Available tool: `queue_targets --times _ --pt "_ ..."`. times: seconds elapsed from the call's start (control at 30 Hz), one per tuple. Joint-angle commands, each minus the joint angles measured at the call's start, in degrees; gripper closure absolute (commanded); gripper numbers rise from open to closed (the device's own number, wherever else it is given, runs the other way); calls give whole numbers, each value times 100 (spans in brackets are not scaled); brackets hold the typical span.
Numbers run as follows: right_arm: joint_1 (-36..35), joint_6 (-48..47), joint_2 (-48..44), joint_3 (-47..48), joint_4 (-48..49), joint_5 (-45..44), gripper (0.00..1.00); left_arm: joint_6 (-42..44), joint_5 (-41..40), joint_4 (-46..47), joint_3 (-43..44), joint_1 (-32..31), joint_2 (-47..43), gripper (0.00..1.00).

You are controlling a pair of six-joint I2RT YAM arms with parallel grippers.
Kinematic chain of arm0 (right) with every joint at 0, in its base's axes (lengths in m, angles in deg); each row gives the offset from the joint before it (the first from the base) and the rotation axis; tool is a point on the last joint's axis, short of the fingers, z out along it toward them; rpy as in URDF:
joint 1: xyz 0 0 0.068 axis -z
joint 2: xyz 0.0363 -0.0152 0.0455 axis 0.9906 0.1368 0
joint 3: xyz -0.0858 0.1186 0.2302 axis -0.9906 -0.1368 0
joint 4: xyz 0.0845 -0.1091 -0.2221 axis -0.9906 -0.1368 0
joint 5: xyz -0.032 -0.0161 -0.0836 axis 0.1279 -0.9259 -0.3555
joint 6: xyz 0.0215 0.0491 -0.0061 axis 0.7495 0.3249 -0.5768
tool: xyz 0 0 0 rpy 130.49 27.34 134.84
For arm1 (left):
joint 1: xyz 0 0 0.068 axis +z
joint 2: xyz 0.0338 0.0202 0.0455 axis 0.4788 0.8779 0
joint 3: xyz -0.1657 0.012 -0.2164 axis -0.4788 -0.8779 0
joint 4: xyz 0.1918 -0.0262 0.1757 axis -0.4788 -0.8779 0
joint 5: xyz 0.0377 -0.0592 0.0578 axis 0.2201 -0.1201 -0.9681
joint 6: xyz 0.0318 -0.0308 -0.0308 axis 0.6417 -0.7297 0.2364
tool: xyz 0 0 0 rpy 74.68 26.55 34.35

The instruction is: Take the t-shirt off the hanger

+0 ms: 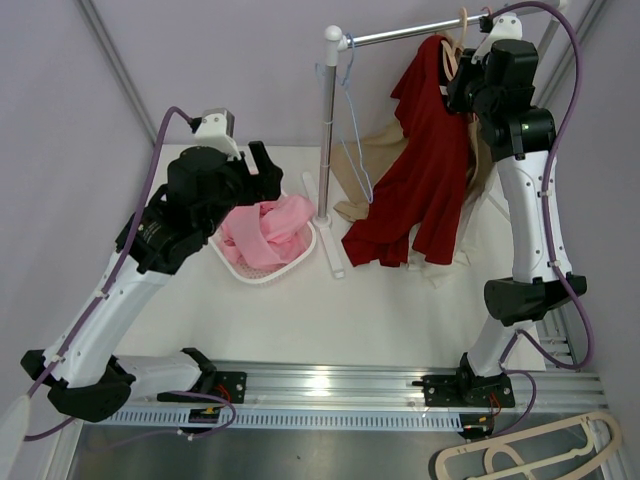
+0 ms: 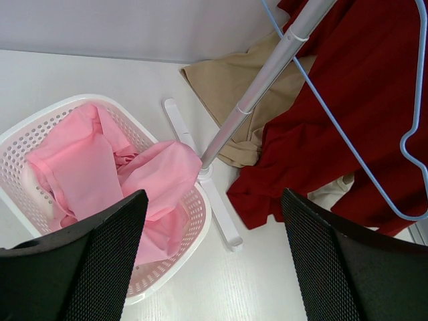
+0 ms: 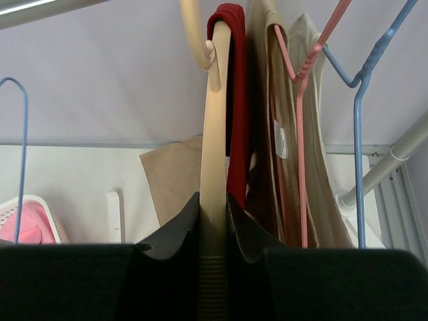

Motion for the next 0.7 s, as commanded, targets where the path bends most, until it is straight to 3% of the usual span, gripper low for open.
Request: queue_targets --times 0.0,0.67 --pt "2 15 -201 319 315 145 100 206 -98 172 124 -96 -139 15" --pt "-437 -118 -1124 73 -18 -224 100 593 -459 603 -131 -658 -456 15"
